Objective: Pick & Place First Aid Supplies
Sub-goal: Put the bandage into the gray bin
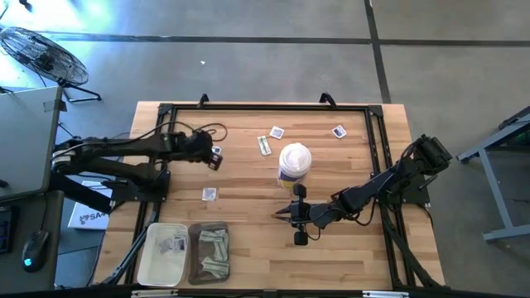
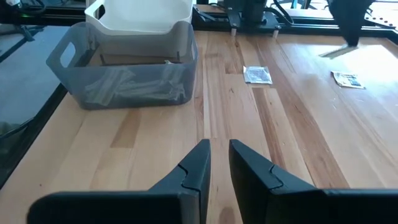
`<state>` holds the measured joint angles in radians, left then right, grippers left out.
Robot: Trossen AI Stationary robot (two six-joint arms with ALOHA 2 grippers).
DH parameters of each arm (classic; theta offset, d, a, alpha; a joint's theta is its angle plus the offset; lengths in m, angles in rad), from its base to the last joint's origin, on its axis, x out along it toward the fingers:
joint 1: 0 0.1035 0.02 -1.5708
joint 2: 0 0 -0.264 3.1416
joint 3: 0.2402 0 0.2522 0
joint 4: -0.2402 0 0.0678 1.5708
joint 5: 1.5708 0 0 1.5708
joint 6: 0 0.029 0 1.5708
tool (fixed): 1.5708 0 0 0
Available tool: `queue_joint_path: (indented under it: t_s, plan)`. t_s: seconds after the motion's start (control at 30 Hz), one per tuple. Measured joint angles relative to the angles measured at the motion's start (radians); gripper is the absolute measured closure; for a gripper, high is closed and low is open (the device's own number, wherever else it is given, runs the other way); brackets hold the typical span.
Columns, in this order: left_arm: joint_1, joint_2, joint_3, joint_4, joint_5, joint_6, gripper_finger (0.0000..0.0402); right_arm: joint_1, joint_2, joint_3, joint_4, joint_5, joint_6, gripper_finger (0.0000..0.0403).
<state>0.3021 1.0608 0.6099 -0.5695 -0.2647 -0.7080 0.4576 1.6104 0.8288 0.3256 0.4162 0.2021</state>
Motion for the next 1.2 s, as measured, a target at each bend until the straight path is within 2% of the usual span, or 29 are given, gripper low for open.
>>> queue_joint_path:
  t_s: [0.2, 0.43, 0.53, 0.73, 0.93, 1.2]
  plan:
    - [-0.277, -0.112, 0.065, 0.058, 0.094, 0.023, 0.0401, 0.000, 0.000, 0.000, -0.001, 0.000, 0.005, 0.0350]
    - [-0.617, -0.147, 0.071, 0.323, 0.208, -0.020, 0.0401, 0.000, 0.000, 0.000, -0.001, 0.000, 0.006, 0.0350]
    - [-0.760, -0.127, 0.072, 0.430, 0.206, -0.057, 0.0401, 0.000, 0.000, 0.000, 0.000, 0.000, 0.006, 0.0350]
    - [-0.987, -0.055, 0.071, 0.434, 0.173, -0.093, 0.0401, 0.000, 0.000, 0.000, 0.000, 0.000, 0.006, 0.0352]
    - [-1.064, 0.087, 0.071, 0.507, 0.146, -0.176, 0.0401, 0.000, 0.000, 0.000, 0.000, 0.000, 0.006, 0.0351]
    - [-1.062, 0.268, 0.071, 0.638, 0.212, -0.256, 0.0401, 0.000, 0.000, 0.000, 0.000, 0.000, 0.006, 0.0350]
